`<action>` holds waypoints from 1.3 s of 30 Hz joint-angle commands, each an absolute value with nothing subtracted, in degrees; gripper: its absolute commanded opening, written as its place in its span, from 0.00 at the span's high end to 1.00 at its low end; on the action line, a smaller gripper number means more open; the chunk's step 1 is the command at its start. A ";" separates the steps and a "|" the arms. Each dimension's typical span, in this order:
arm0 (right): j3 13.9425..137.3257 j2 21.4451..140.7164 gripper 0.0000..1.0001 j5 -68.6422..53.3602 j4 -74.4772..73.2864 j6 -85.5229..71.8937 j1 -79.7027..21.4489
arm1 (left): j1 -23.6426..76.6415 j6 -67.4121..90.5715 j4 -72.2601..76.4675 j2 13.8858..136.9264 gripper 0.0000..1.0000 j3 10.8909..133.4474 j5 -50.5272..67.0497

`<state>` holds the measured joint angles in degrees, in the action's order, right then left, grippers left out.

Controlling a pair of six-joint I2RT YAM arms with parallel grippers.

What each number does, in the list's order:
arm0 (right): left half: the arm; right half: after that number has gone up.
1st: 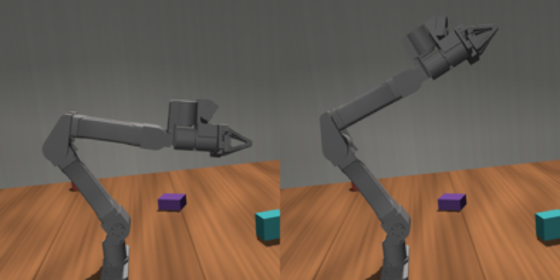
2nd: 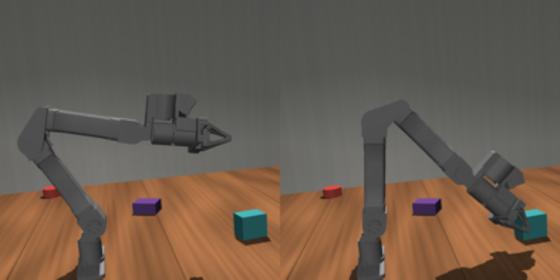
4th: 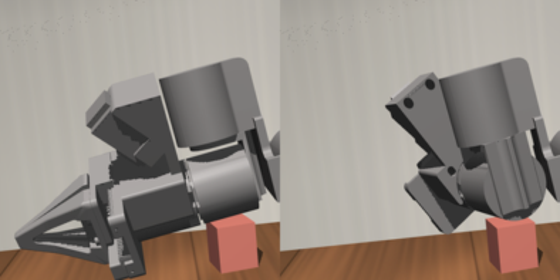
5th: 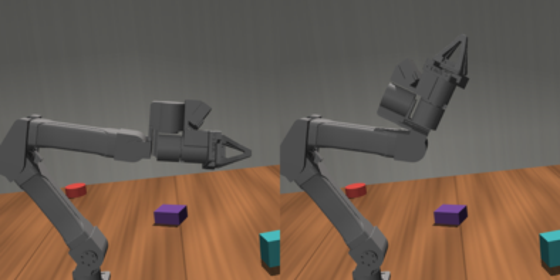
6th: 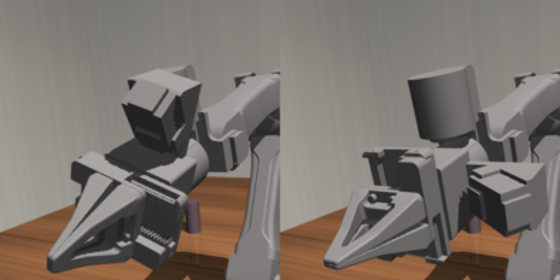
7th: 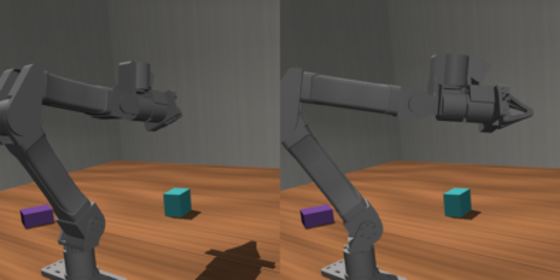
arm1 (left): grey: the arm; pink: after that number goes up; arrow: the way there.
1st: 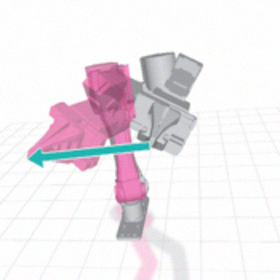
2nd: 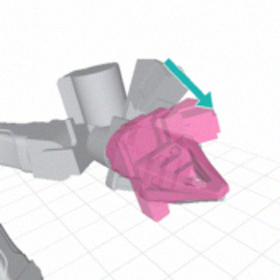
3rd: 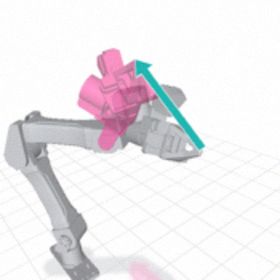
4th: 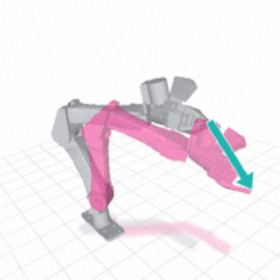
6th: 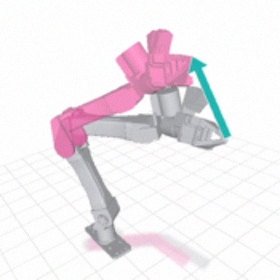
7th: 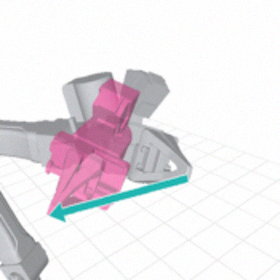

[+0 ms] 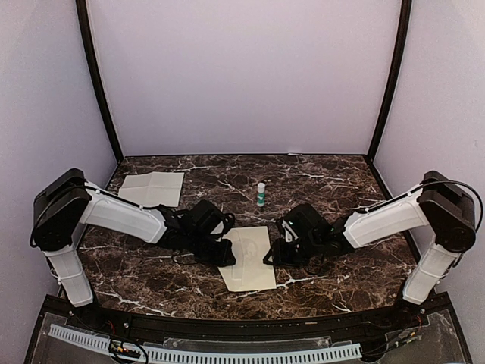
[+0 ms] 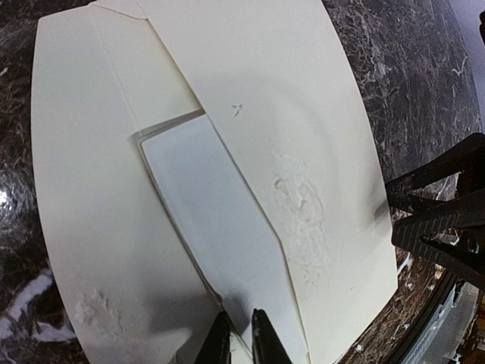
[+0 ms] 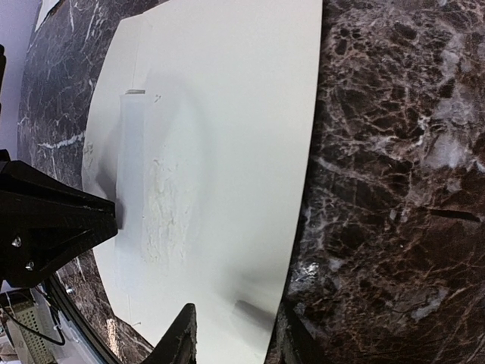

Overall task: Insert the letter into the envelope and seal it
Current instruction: Place the letter in the envelope.

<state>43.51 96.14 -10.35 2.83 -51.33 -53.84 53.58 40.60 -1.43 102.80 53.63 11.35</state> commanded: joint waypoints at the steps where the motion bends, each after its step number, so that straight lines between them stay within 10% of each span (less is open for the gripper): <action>1: 44.47 97.23 0.68 -10.78 3.51 -51.15 -54.58 | 53.86 39.74 -2.51 103.45 0.91 54.91 11.75; 39: 46.43 99.25 0.71 -11.68 3.08 -50.89 -55.37 | 54.10 41.96 4.06 108.25 0.96 54.66 16.40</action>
<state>45.12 97.62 -10.44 2.48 -51.31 -53.87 53.52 41.41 4.05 105.97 54.41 15.18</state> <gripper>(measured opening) 0.295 0.041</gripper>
